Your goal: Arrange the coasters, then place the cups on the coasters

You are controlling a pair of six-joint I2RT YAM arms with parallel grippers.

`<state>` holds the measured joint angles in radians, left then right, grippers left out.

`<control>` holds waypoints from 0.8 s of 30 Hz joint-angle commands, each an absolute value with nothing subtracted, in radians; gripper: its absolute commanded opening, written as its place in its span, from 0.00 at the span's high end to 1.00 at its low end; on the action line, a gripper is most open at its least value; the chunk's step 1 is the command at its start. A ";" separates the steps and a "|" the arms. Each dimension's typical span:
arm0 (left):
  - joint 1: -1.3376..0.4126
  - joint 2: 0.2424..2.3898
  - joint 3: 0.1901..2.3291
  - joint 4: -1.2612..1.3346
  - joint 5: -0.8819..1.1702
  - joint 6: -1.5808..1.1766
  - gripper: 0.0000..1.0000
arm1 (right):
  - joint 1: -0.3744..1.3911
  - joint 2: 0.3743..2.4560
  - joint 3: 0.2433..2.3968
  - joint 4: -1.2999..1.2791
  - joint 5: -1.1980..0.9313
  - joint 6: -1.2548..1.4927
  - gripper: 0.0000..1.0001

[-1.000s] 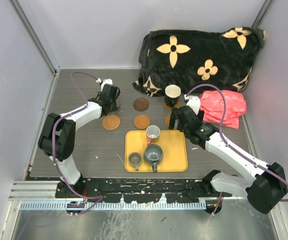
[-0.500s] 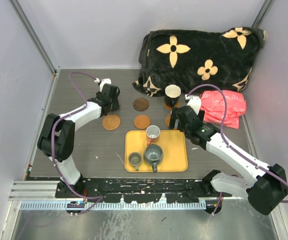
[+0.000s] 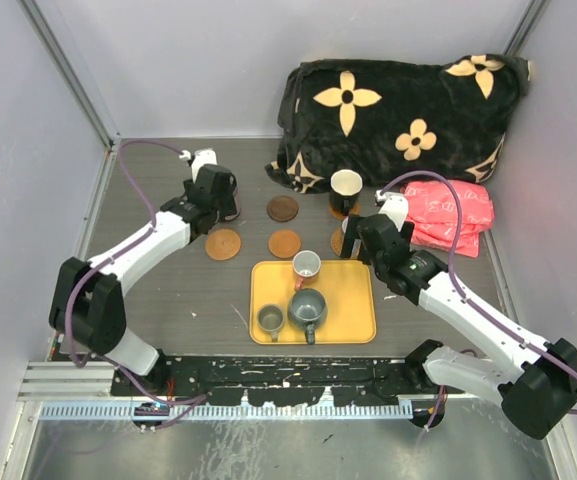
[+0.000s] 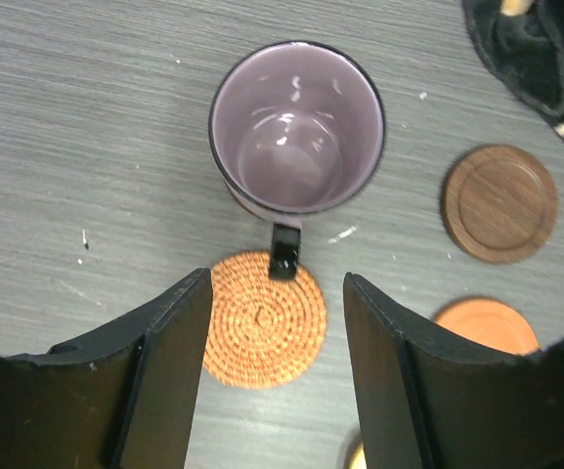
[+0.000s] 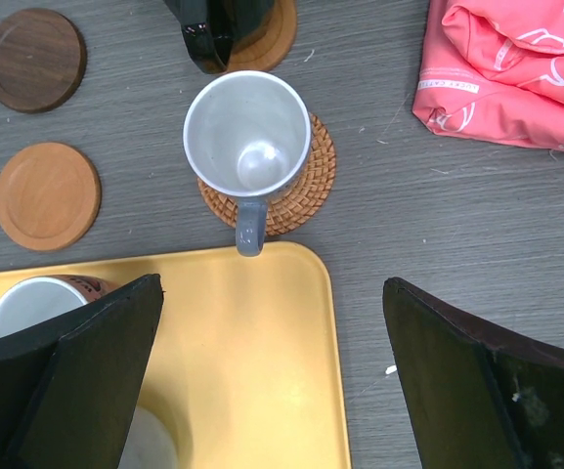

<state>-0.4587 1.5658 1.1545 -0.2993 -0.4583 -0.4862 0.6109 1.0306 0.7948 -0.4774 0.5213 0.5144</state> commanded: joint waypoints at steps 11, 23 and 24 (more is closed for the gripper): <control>-0.806 1.233 1.068 -0.654 -0.650 -0.729 0.43 | 0.607 0.995 0.772 -0.435 0.497 0.534 0.00; -1.082 1.088 0.952 -0.833 -0.783 -1.029 0.44 | 0.607 0.960 0.738 -0.433 0.460 0.543 0.00; -1.103 1.087 0.948 -0.857 -0.796 -1.054 0.44 | 0.607 0.959 0.739 -0.435 0.460 0.543 0.00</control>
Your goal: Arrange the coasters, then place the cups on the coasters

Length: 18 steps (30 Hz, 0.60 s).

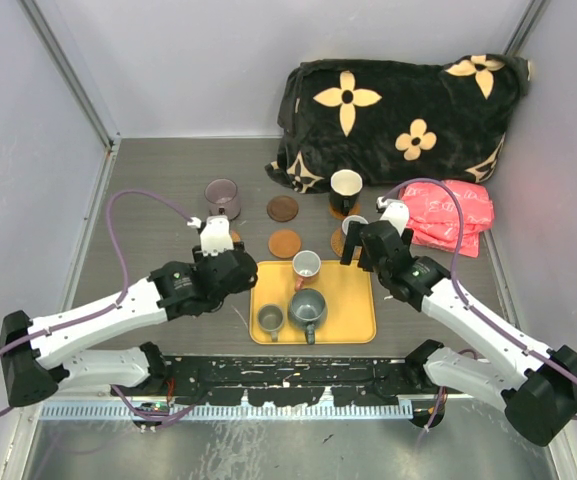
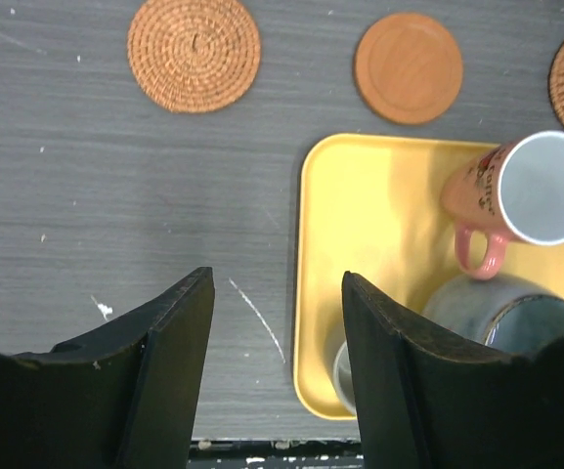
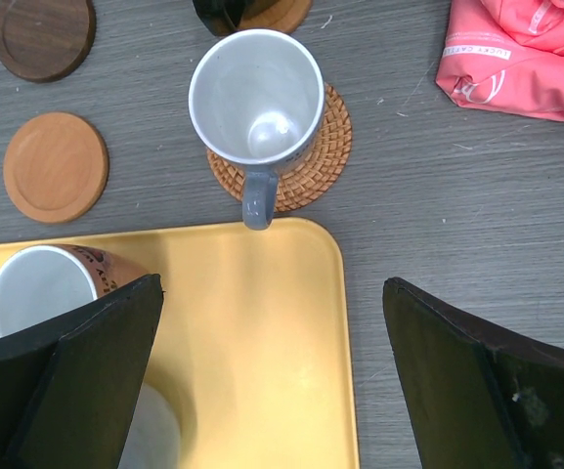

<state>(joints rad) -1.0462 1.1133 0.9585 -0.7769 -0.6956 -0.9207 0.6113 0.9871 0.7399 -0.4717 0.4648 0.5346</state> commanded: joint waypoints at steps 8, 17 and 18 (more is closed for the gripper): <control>-1.302 1.149 0.973 -0.997 -0.918 -1.270 0.43 | 0.607 0.941 0.742 -0.470 0.437 0.565 0.00; -1.479 1.279 0.995 -1.083 -0.988 -1.481 0.43 | 0.607 0.899 0.720 -0.495 0.443 0.567 0.00; -1.495 1.305 1.000 -1.086 -0.992 -1.495 0.43 | 0.607 0.894 0.715 -0.496 0.443 0.570 0.00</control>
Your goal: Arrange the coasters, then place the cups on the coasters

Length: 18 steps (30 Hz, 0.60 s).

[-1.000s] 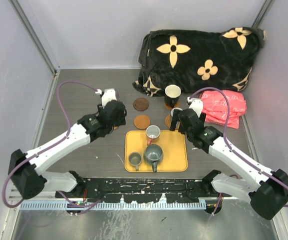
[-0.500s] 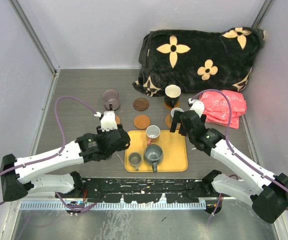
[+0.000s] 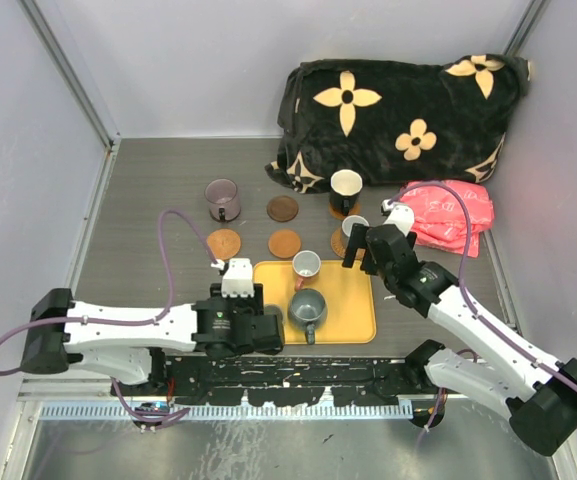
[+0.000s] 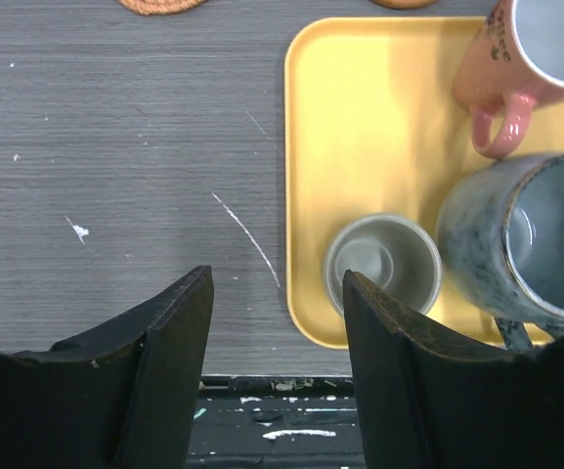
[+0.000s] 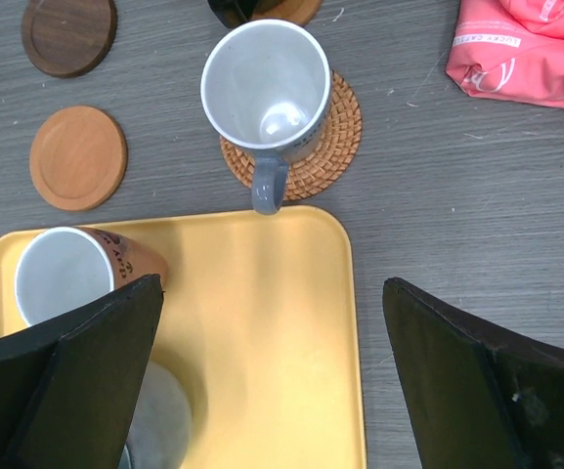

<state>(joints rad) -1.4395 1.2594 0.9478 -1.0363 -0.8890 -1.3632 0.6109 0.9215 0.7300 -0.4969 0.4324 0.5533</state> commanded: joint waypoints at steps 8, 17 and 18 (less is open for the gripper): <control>-1.573 1.413 1.046 -1.140 -0.998 -1.640 0.44 | 0.607 0.861 0.683 -0.513 0.449 0.576 0.00; -1.618 1.453 1.033 -1.113 -0.973 -1.736 0.45 | 0.607 0.836 0.665 -0.514 0.455 0.567 0.00; -1.622 1.462 1.034 -1.103 -0.969 -1.737 0.45 | 0.607 0.836 0.662 -0.512 0.456 0.566 0.00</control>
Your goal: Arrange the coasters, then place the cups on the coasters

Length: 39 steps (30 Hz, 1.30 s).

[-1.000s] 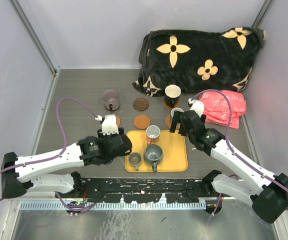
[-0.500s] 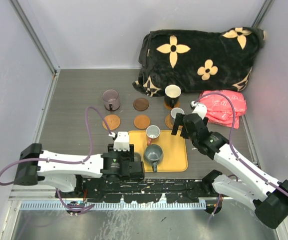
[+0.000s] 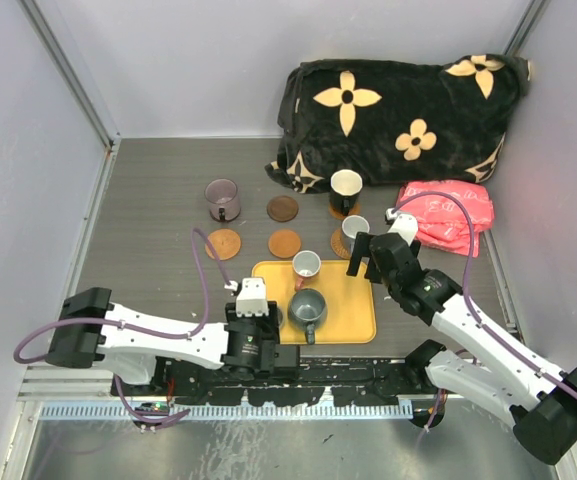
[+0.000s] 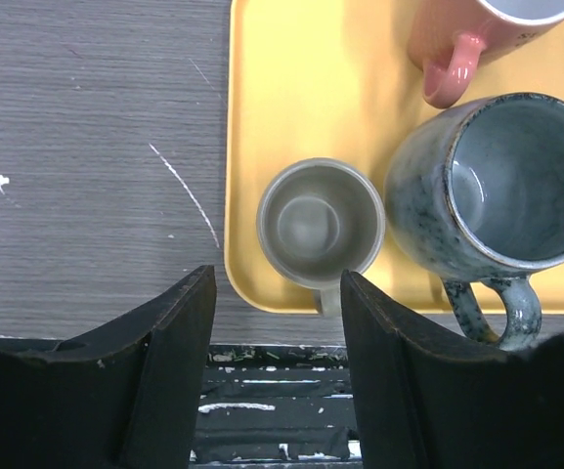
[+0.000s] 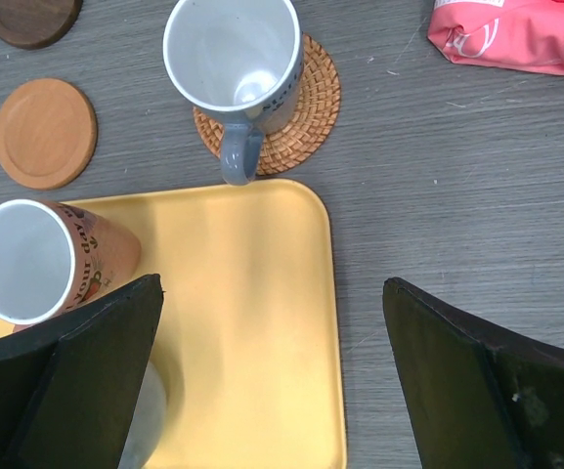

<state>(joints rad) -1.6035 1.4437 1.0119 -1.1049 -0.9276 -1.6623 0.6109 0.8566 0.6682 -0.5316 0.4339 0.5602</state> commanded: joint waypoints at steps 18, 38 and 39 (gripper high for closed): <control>-1.645 1.597 1.048 -1.070 -0.936 -1.813 0.48 | 0.607 0.824 0.652 -0.506 0.471 0.557 0.00; -1.603 1.639 0.985 -0.955 -0.885 -1.779 0.53 | 0.607 0.791 0.650 -0.523 0.476 0.565 0.00; -1.599 1.642 0.983 -0.946 -0.884 -1.769 0.52 | 0.607 0.788 0.649 -0.524 0.477 0.567 0.00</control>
<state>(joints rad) -1.6150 1.6337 0.9886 -0.9833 -0.8589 -1.7874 0.6113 0.8104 0.6449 -0.5331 0.4496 0.5594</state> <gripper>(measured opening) 0.475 0.998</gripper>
